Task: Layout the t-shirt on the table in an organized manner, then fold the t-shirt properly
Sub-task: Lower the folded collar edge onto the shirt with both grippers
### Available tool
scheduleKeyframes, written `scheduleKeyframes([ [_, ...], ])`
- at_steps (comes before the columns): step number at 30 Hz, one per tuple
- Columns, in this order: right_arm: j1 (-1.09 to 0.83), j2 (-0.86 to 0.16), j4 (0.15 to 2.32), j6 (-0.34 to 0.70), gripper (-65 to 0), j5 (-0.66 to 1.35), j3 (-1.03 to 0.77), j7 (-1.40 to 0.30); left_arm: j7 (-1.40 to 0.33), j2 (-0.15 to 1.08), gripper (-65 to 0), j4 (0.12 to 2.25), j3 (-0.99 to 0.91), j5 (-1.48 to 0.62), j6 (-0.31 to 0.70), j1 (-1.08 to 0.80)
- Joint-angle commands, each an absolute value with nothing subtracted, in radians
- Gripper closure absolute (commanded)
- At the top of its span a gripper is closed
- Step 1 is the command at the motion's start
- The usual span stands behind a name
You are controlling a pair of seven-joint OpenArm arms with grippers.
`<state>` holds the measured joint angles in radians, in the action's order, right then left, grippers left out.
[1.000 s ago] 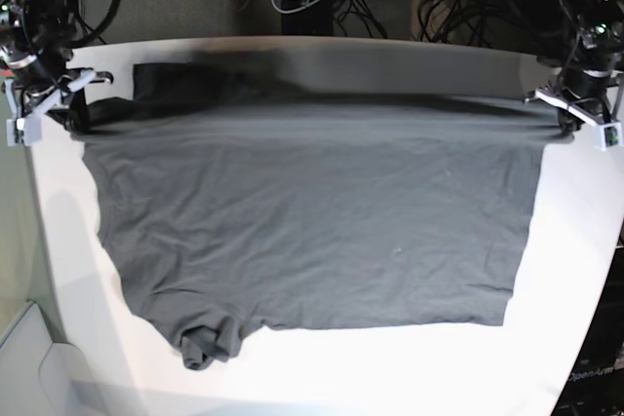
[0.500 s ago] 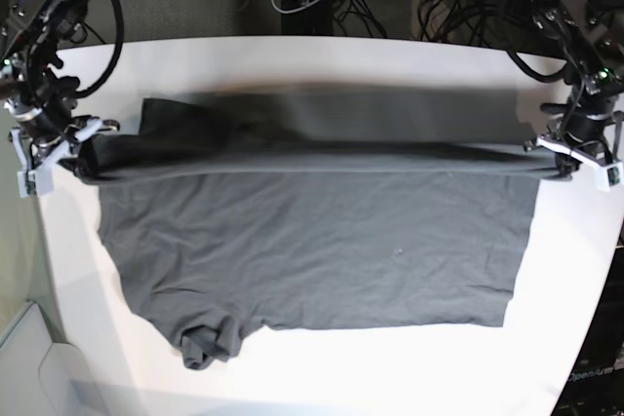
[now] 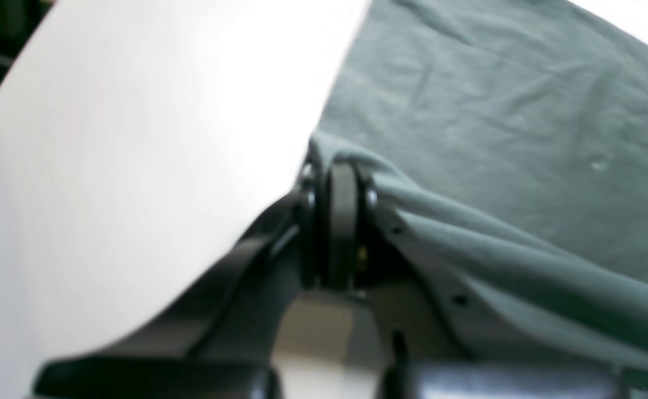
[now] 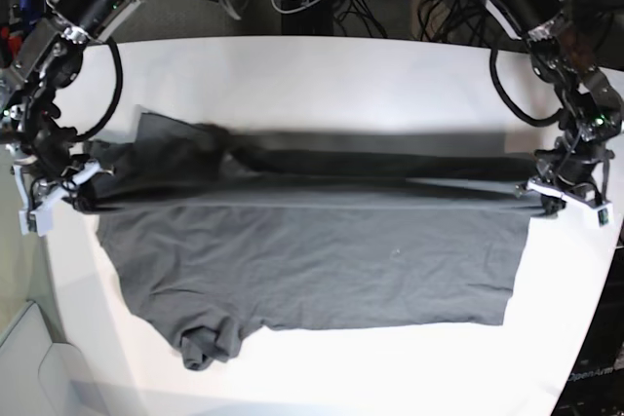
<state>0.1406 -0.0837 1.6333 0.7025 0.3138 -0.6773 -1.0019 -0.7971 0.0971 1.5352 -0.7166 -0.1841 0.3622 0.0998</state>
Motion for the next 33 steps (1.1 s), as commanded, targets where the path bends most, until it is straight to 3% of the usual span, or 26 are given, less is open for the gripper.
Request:
scheduleKeyframes([
  [1, 0.168, -0.108, 1.639, 0.698, 0.0, 0.326, -0.676, -0.977, -0.766, 0.111, -0.2, 1.543, -0.704, -0.188, 0.358, 0.128],
  [11, 0.226, -0.127, 1.543, 0.698, 0.0, 0.298, -0.567, -0.906, -0.765, 0.145, -0.2, 1.455, -0.702, -0.188, 0.358, 0.199],
  [22, 0.343, -0.127, 1.348, 0.698, 0.0, 0.156, -0.568, -0.802, -0.762, 0.168, -0.2, 1.333, -0.7, -0.188, 0.358, 0.286],
  [33, 0.381, -0.127, 1.333, 0.698, 0.0, 0.147, -0.565, -0.786, -0.762, 0.17, -0.2, 1.303, -0.7, -0.188, 0.358, 0.318],
])
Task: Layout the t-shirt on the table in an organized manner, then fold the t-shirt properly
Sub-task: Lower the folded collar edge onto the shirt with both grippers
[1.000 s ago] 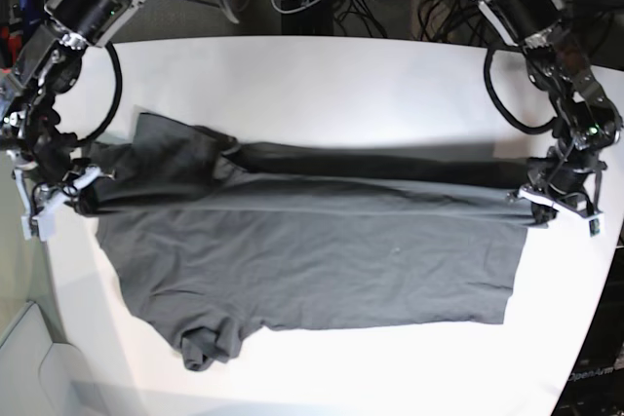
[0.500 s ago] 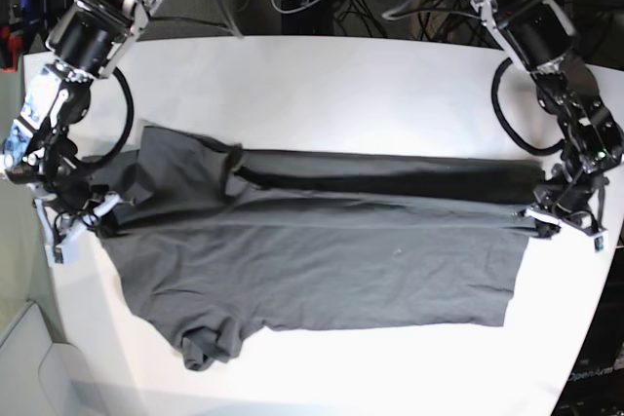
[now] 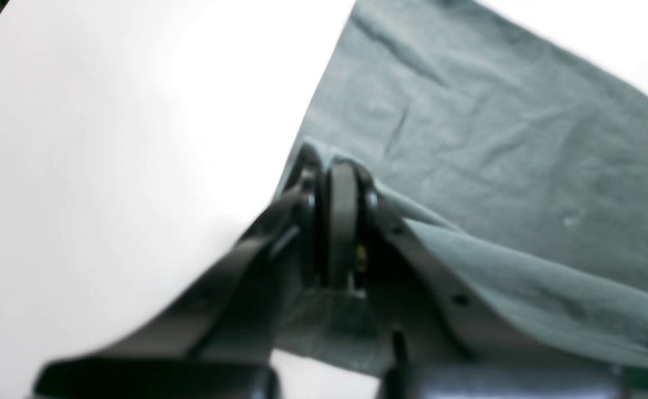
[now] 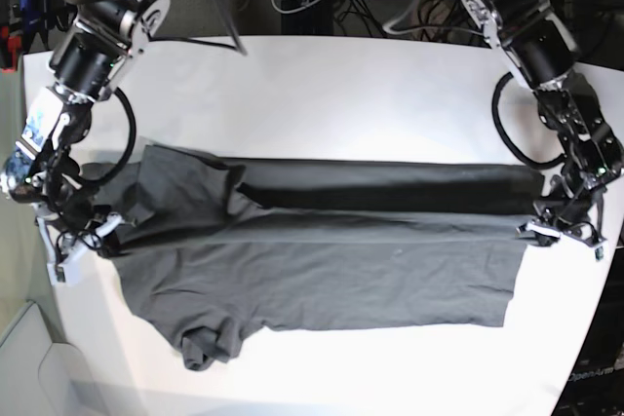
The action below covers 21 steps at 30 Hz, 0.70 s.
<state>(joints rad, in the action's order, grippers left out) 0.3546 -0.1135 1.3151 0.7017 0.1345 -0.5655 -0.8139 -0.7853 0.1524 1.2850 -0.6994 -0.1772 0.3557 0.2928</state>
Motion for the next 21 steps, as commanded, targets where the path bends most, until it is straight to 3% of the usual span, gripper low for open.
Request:
scheduleKeyframes([
  [1, 0.381, -0.127, 1.333, 0.698, 0.0, 0.147, -0.565, -0.776, -0.762, 0.17, -0.2, 1.302, -0.7, -0.188, 0.358, 0.32],
  [16, 0.377, -0.148, 1.262, 0.698, 0.0, 0.147, -0.504, -0.751, -0.762, 0.17, -0.7, 1.256, -0.7, -0.188, 0.358, 0.323],
  [18, 0.377, -0.148, 1.262, 0.698, -0.1, 0.145, -0.504, -0.754, -0.762, 0.17, -4.3, 1.256, -0.7, -0.188, 0.358, 0.323],
  [21, 0.374, -0.148, 1.262, 0.698, -6.4, 0.145, -0.504, -0.756, -0.763, 0.171, -20.0, 1.256, -0.699, -0.188, 0.358, 0.323],
])
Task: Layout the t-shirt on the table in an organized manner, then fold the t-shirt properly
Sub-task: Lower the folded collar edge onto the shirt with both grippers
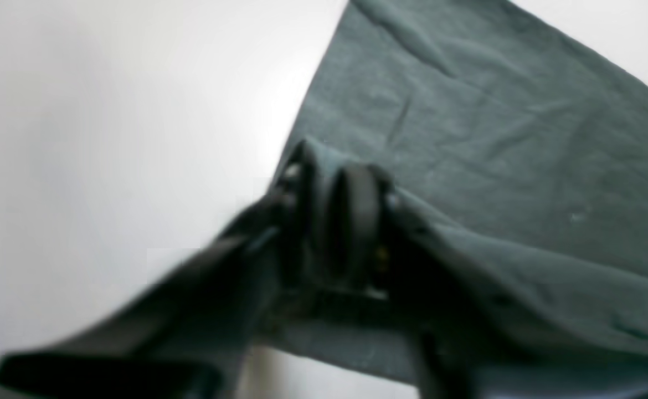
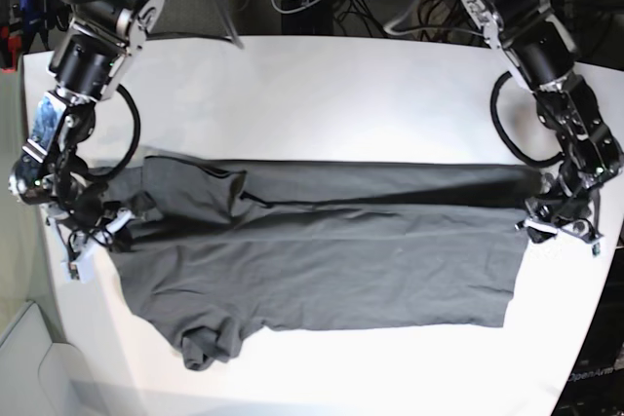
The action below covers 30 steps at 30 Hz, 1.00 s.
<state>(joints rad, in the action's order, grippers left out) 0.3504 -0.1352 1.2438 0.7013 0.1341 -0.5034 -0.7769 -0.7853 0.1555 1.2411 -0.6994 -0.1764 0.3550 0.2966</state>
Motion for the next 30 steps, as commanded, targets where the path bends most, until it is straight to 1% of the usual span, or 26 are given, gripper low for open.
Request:
scheduleKeyframes([
  [1, 0.374, -0.148, 1.262, 0.698, -9.6, 0.145, -0.504, -0.754, -0.763, 0.171, -25.9, 1.256, -0.699, -0.188, 0.358, 0.323],
  [4, 0.374, -0.148, 1.262, 0.698, -21.1, 0.145, -0.504, -0.754, -0.763, 0.185, -46.5, 1.256, -0.699, -0.188, 0.36, 0.323],
  [7, 0.372, -0.151, 1.268, 0.698, -31.6, 0.145, -0.51, -0.754, -0.762, 0.189, -61.9, 1.259, -0.7, -0.188, 0.358, 0.323],
  [8, 0.372, -0.157, 1.271, 0.698, -34.0, 0.145, -0.51, -0.757, -0.762, 0.189, -65.0, 1.267, -0.7, -0.188, 0.358, 0.32],
  [10, 0.371, -0.162, 1.271, 0.698, -35.8, 0.145, -0.512, -0.759, -0.774, 0.189, -65.0, 1.287, -0.7, -0.194, 0.358, 0.314],
  [13, 0.331, -0.165, 1.287, 0.698, -35.8, 0.147, -0.512, -0.759, -0.776, 0.18, -65.0, 1.336, -0.7, -0.189, 0.358, 0.265],
  [16, 0.26, -0.163, 1.353, 0.698, -35.8, 0.148, -0.513, -0.757, -0.766, 0.179, -65.0, 1.353, -0.7, -0.193, 0.358, 0.199],
  [20, 0.193, -0.139, 1.419, 0.698, -35.8, 0.15, -0.513, -0.754, -0.754, 0.179, -65.0, 1.308, -0.704, -0.196, 0.358, 0.139],
  [23, 0.163, -0.136, 1.428, 0.698, -35.8, 0.151, -0.513, -0.753, -0.679, 0.179, -65.0, 1.257, -0.702, -0.199, 0.358, 0.119],
  [30, 0.136, -0.137, 1.428, 0.698, -35.8, 0.151, -0.515, -0.753, -0.605, 0.179, -65.0, 1.171, -0.702, -0.199, 0.358, 0.12],
])
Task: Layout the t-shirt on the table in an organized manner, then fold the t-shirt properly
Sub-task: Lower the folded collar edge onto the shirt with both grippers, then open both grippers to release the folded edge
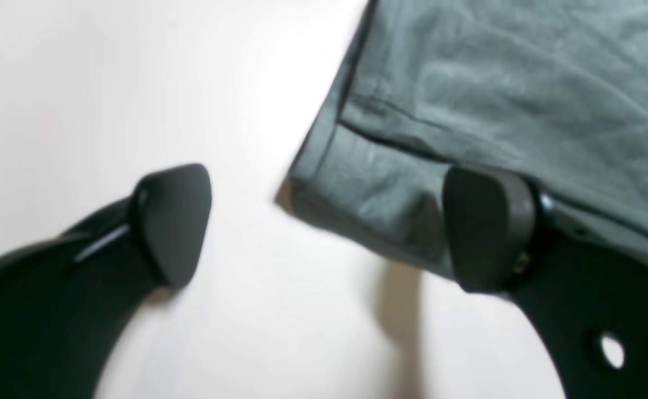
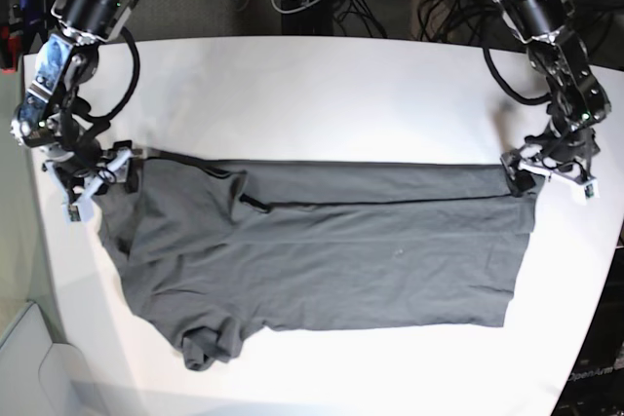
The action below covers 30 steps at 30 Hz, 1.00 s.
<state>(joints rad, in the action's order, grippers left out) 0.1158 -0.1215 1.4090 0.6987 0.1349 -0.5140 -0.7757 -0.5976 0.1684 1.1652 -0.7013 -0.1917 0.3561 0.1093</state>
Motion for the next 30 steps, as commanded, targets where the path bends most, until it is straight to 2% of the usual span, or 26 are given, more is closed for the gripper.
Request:
scheduleKeyframes([
  [1, 0.134, -0.137, 1.428, 0.698, -35.8, 0.151, -0.519, -0.753, -0.599, 0.179, -65.0, 1.171, -0.702, -0.199, 0.358, 0.12],
  [23, 0.124, -0.139, 1.428, 0.698, -35.8, 0.151, -0.545, -0.753, -0.572, 0.18, -65.0, 1.165, -0.607, -0.189, 0.358, 0.12],
  [30, 0.13, -0.139, 1.428, 0.698, -35.8, 0.151, -0.545, -0.753, -0.572, 0.189, -65.0, 1.03, -0.607, -0.189, 0.366, 0.163],
])
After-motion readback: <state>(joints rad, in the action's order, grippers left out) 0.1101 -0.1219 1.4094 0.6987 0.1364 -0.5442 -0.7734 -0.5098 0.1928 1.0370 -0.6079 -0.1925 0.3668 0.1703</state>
